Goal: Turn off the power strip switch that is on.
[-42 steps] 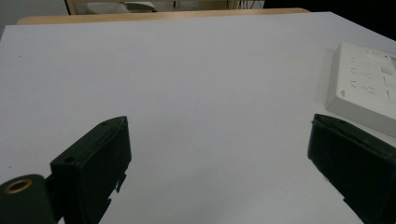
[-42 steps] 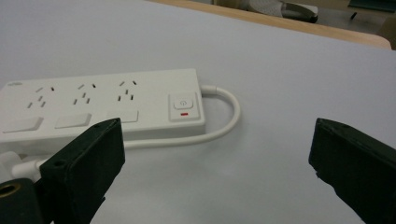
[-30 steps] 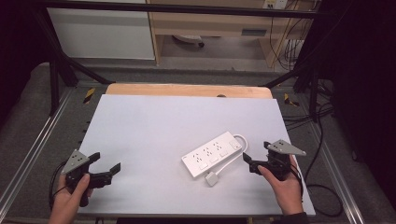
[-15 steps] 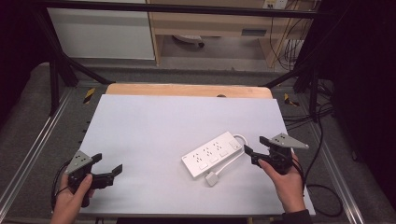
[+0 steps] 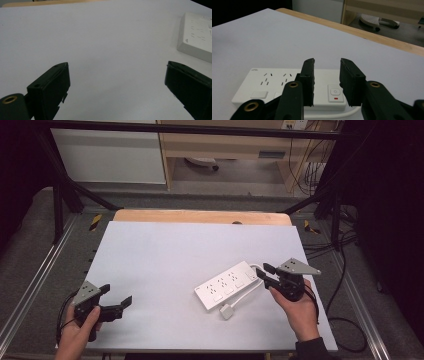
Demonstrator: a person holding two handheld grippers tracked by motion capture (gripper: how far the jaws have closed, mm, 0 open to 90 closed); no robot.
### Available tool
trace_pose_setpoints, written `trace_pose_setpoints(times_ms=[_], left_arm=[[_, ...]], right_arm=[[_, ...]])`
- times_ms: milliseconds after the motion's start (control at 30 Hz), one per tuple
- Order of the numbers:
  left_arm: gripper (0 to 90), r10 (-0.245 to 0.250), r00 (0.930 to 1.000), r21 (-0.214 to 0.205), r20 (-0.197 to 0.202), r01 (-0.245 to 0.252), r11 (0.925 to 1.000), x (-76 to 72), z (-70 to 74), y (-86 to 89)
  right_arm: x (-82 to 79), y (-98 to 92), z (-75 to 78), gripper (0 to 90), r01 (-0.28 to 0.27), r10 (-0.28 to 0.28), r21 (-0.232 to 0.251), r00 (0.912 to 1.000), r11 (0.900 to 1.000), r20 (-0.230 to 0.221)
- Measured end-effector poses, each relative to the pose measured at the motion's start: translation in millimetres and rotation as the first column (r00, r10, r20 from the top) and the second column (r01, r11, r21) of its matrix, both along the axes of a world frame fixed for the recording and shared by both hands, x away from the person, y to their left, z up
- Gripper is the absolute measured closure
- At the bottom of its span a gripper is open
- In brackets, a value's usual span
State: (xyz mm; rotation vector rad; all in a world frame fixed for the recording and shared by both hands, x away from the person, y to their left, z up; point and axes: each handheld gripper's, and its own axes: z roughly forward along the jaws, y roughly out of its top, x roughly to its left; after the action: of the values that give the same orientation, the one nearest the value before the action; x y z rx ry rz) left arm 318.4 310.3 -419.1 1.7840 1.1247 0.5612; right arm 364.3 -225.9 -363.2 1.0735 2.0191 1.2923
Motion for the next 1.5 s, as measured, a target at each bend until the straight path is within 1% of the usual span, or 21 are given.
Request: trace_pose_setpoints(times_ms=[167,267,300,433,700,767,867,967,1000,1133,1500], left_arm=[[6.1,0.003,1.0,0.003,-0.002,-0.003,1.0,0.4,-0.4,-0.6],[6.1,0.002,1.0,0.004,-0.002,-0.002,1.0,0.3,-0.4,-1.0],[6.1,0.001,1.0,0.004,-0.001,-0.001,1.0,0.2,-0.4,-1.0],[6.1,0.001,1.0,0.003,0.004,-0.001,1.0,0.0,0.0,0.4],[6.1,0.002,1.0,0.002,0.005,-0.002,1.0,-0.6,0.3,0.3],[6.2,0.008,0.9999,0.004,0.008,-0.008,1.0,-0.9,0.6,0.7],[6.1,0.025,0.9996,-0.002,0.014,-0.025,0.9997,-1.4,1.2,3.4],[6.1,0.028,0.9995,-0.005,0.011,-0.028,0.9996,-1.3,0.8,3.7],[6.1,0.034,0.9993,0.005,0.014,-0.034,0.9994,-1.7,0.8,3.5],[6.1,0.034,0.9993,0.004,0.014,-0.034,0.9994,-1.7,0.8,3.5],[6.1,0.028,0.9996,0.004,0.009,-0.028,0.9996,-1.8,0.7,3.6]], right_arm=[[3.9,4.1,3.9,74.9,-0.028,0.028,-0.003,0.9994,0.9996,0.02],[5.6,6.2,5.2,77.1,-0.033,0.034,-0.006,0.9989,0.9994,0.032],[7.1,8.7,6.0,78.7,-0.038,0.039,-0.004,0.9983,0.9993,0.044],[9.8,12.6,5.6,80.8,-0.041,0.042,-0.007,0.9977,0.9991,0.054],[13.3,16.5,5.0,87.7,-0.039,0.038,0.022,0.9971,0.999,0.065],[15.0,18.1,5.1,88.7,-0.041,0.039,0.021,0.9968,0.9989,0.07],[17.3,19.6,4.3,90.0,-0.041,0.039,0.028,0.997,0.9988,0.066],[19.1,21.6,2.2,90.0,-0.048,0.047,0.022,0.9971,0.9986,0.06],[19.4,22.1,1.8,90.0,-0.05,0.049,0.019,0.997,0.9985,0.06],[21.5,23.3,-0.9,90.0,-0.048,0.047,0.02,0.9974,0.9986,0.055],[24.1,31.3,-8.0,90.0,-0.066,0.066,0.002,0.9972,0.9978,0.036]])
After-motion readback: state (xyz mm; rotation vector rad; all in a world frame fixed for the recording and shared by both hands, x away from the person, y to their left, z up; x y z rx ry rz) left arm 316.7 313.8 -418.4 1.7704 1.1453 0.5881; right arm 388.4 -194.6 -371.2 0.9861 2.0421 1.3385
